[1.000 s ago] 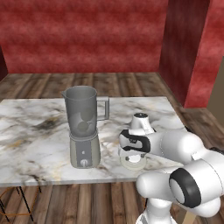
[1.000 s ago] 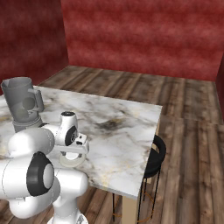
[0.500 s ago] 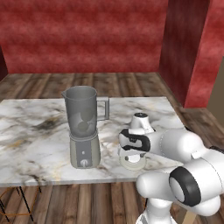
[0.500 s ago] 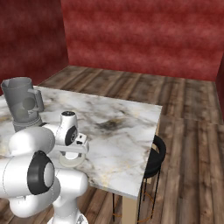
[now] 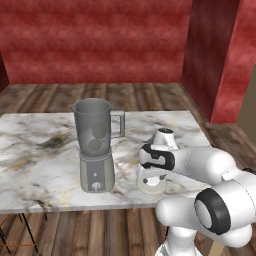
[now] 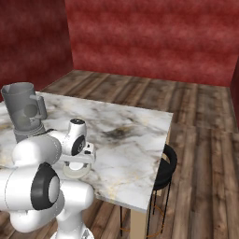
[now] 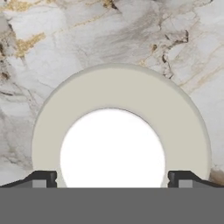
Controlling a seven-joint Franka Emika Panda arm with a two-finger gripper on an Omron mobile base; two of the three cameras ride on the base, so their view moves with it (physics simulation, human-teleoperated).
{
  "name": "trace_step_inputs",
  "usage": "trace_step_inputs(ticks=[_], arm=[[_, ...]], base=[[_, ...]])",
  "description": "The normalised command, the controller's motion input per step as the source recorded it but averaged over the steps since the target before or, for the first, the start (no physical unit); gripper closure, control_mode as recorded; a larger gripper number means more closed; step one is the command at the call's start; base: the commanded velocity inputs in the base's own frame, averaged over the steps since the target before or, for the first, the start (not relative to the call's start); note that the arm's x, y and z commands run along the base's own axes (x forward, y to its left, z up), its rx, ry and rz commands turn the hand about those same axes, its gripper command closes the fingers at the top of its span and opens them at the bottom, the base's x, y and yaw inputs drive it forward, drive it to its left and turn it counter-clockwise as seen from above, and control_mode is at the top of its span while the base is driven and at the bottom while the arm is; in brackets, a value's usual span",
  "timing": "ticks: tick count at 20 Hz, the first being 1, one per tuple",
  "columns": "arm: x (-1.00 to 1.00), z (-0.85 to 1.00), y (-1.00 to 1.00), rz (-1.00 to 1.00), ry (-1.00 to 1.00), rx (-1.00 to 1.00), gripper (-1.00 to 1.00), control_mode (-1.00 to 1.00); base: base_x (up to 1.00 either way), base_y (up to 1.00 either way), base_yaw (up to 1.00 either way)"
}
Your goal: Grab the lime and lemon from the fridge, place them in the blender, close the lid, and turn on the blender to create a marinade.
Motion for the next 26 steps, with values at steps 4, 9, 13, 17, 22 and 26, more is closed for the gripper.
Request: trace_step_inputs(ticks=[4,9,13,17,22,26], arm=[[0.00,-0.28,0.19,0.05,0.00,0.00,-1.00,-1.00],[0.00,-0.43,0.36,0.01,0.00,0.00,-1.00,-1.00],[0.00,-0.59,0.38,0.00,0.00,-0.03,-1.00,-1.00],[0.00,-0.83,0.31,0.00,-0.01,-0.11,-1.00,-1.00],[-0.05,-0.96,0.21,0.00,-0.01,-0.15,-1.00,-1.00],[-0.23,-1.00,0.10,0.00,-0.01,-0.12,-1.00,-1.00]], base=[[0.00,0.00,0.00],[0.00,0.00,0.00],[0.00,0.00,0.00],[0.00,0.00,0.00],[0.00,0.00,0.00],[0.00,0.00,0.00]])
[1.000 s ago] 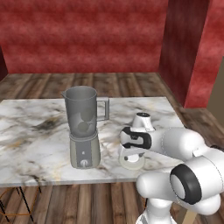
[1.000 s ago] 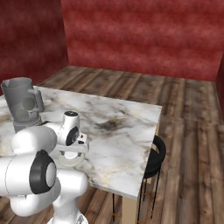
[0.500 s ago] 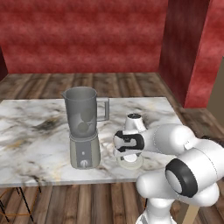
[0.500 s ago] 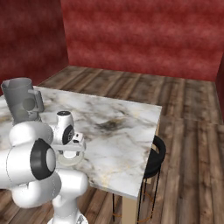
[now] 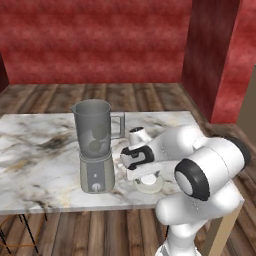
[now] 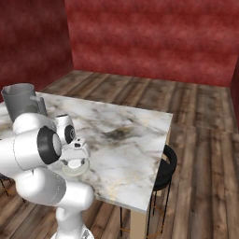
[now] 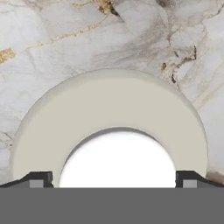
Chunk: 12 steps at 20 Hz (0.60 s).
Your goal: Grab the lime and lemon from the fridge, place them in the blender, close the lid, and turn on the blender to create a marinade.
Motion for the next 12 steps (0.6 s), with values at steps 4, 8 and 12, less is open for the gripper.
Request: trace_step_inputs(ticks=[4,8,12], arm=[[-0.29,-1.00,0.00,0.00,-0.03,-0.02,1.00,-1.00],[-0.50,-1.00,-0.39,0.05,-0.17,0.09,1.00,-1.00],[-0.58,-1.00,-0.49,0.12,-0.28,0.20,1.00,-1.00]], base=[[0.00,0.00,0.00],[0.00,0.00,0.00],[0.00,0.00,0.00]])
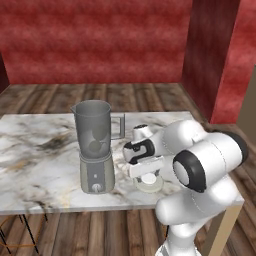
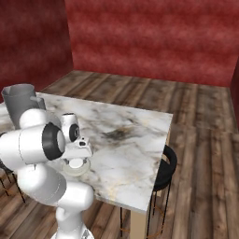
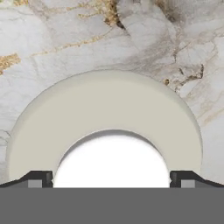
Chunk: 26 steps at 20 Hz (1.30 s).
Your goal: Grab the lime and lemon from the fridge, place them in the blender, close the lid, and turn on the blender to create a marinade.
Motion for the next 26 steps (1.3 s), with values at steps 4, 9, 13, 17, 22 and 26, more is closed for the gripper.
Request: trace_step_inputs(ticks=[4,9,13,17,22,26], arm=[[-0.46,-0.95,-0.28,0.10,-0.24,0.15,1.00,-1.00],[-0.19,-0.71,-0.03,0.04,-0.13,0.06,1.00,-1.00],[0.00,-0.16,0.07,0.00,0.00,0.01,1.00,-1.00],[0.00,0.25,0.00,0.00,0.05,0.09,1.00,-1.00],[0.00,0.63,-0.05,0.00,0.06,0.12,1.00,-1.00],[0.00,0.72,-0.02,0.00,0.02,0.11,1.00,-1.00]], base=[[0.00,0.00,0.00],[0.00,0.00,0.00],[0.00,0.00,0.00],[0.00,0.00,0.00],[0.00,0.00,0.00],[0.00,0.00,0.00]])
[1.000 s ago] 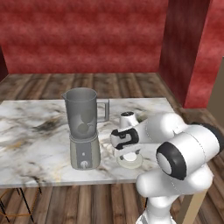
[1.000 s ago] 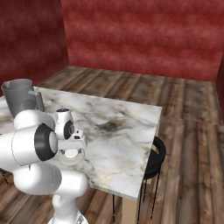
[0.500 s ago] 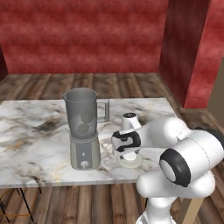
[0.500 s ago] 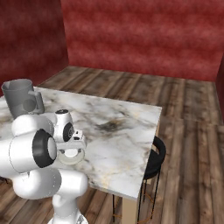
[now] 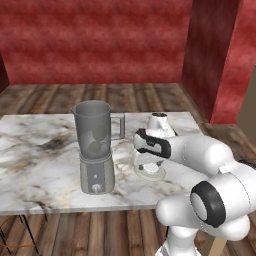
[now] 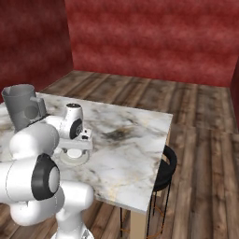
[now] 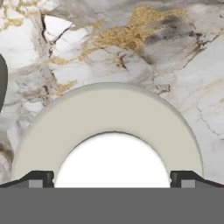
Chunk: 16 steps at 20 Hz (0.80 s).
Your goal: Grab the lime and lemon from the fridge, place them in the blender, close the lid, and turn on the blender to create a marinade.
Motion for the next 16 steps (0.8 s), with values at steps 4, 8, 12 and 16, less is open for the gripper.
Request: trace_step_inputs(ticks=[4,8,12,16], arm=[[-0.01,0.95,0.00,0.00,0.00,0.03,1.00,-1.00],[-0.12,1.00,0.00,-0.02,-0.01,0.00,1.00,-1.00],[-0.24,0.98,0.00,-0.03,-0.07,0.00,1.00,-1.00],[-0.31,0.75,0.00,-0.03,-0.13,0.00,1.00,-1.00]], base=[[0.00,0.00,0.00],[0.00,0.00,0.00],[0.00,0.00,0.00],[0.00,0.00,0.00]])
